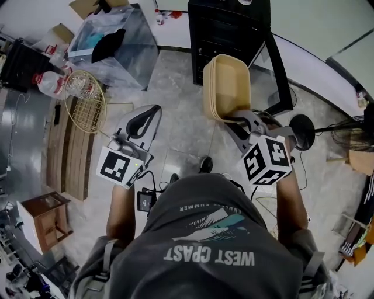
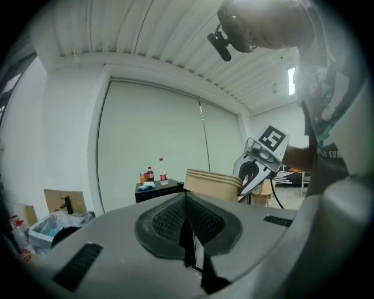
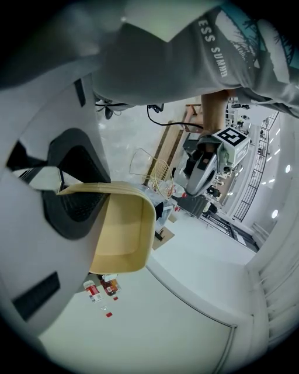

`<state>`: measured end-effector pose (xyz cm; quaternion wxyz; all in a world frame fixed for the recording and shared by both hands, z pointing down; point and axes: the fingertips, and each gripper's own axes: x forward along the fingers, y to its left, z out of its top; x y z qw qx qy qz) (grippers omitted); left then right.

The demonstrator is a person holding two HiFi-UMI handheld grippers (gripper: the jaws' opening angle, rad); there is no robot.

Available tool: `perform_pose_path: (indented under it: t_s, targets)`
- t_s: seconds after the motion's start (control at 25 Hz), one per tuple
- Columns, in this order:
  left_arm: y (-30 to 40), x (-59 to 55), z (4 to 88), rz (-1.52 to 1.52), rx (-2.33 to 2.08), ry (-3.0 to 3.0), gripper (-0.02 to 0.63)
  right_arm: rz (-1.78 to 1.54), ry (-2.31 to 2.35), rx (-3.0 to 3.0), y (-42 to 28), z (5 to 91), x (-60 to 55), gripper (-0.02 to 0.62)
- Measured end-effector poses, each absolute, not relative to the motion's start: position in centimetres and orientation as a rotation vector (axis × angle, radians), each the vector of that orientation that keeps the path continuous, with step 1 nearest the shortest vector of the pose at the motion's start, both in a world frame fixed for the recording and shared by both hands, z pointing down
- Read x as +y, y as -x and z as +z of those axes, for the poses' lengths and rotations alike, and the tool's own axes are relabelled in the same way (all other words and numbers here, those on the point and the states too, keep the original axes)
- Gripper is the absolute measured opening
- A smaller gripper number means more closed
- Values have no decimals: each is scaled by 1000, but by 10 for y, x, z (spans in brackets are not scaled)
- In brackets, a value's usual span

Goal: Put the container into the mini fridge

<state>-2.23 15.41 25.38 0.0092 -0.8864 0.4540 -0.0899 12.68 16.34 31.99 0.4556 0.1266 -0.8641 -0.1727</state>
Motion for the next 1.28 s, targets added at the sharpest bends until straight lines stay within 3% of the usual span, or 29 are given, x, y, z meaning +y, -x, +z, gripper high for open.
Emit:
perform_pose_path:
  t_s: [0.64, 1.28]
  targets:
    - [10, 132, 265, -322, 1441, 2781, 16, -392, -280, -2149, -140, 333, 142, 48]
    - [19, 13, 274, -252, 1139, 2921, 17, -270, -473, -2066, -117, 339, 62, 48]
